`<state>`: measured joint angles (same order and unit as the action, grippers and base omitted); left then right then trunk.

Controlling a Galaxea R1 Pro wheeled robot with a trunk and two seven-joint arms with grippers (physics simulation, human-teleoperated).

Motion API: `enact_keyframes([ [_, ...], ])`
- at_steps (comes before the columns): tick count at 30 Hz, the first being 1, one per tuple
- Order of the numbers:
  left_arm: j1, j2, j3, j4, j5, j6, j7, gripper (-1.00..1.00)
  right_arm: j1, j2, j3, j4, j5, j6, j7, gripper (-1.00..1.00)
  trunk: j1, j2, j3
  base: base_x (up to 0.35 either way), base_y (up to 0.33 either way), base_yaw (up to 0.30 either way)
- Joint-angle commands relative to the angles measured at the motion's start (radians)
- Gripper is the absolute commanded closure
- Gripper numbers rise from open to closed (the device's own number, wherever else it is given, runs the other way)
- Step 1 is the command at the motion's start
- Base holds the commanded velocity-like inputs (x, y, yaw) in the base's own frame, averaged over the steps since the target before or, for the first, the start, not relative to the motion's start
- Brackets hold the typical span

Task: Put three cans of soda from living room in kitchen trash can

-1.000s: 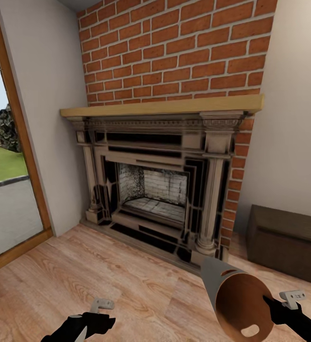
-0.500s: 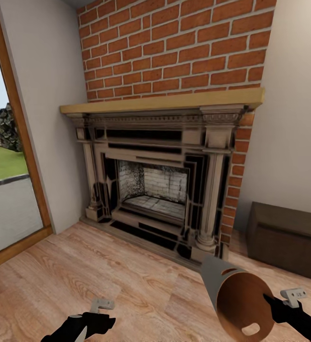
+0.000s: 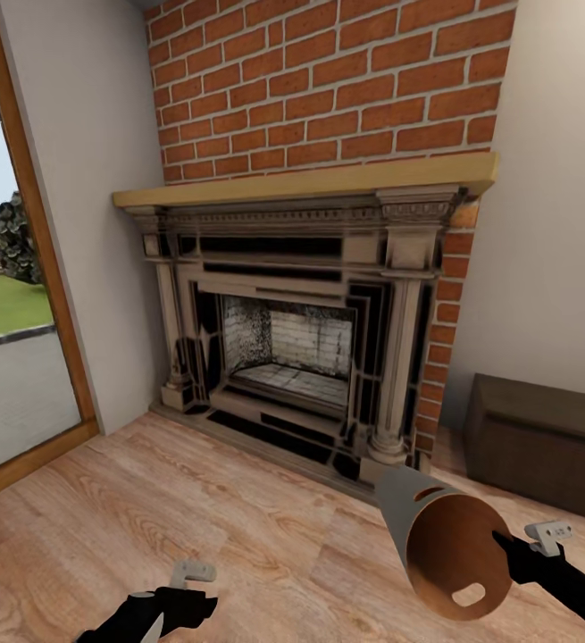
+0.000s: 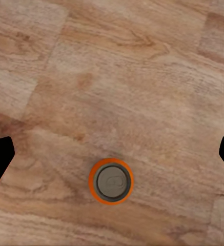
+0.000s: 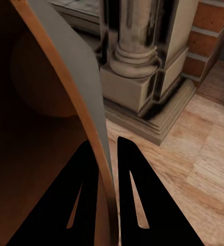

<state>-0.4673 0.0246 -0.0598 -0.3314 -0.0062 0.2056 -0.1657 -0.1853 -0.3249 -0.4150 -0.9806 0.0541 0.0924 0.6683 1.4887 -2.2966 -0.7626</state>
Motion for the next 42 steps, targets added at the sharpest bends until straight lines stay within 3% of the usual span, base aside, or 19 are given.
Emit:
enact_keyframes([
  [1, 0.0, 0.0, 0.0, 0.0, 0.0, 0.0, 0.0, -1.0, -0.001, 0.0, -0.001, -0.011, -0.013, 0.012, 0.005, 1.0, 0.004, -0.007, -0.003, 0.0, 0.0, 0.0],
  [9, 0.0, 0.0, 0.0, 0.0, 0.0, -0.001, 0.0, -1.0, -0.006, 0.001, 0.001, -0.064, -0.012, 0.065, 0.016, 1.0, 0.035, -0.063, -0.028, 0.0, 0.0, 0.0],
  [29, 0.0, 0.0, 0.0, 0.0, 0.0, -0.001, 0.0, -1.0, -0.005, 0.006, 0.0, -0.061, -0.013, 0.067, 0.029, 1.0, 0.111, -0.203, -0.091, 0.0, 0.0, 0.0],
  [42, 0.0, 0.0, 0.0, 0.0, -0.001, -0.001, 0.0, -1.0, -0.005, 0.007, 0.002, -0.06, -0.013, 0.06, 0.03, 1.0, 0.117, -0.206, -0.141, 0.0, 0.0, 0.0],
])
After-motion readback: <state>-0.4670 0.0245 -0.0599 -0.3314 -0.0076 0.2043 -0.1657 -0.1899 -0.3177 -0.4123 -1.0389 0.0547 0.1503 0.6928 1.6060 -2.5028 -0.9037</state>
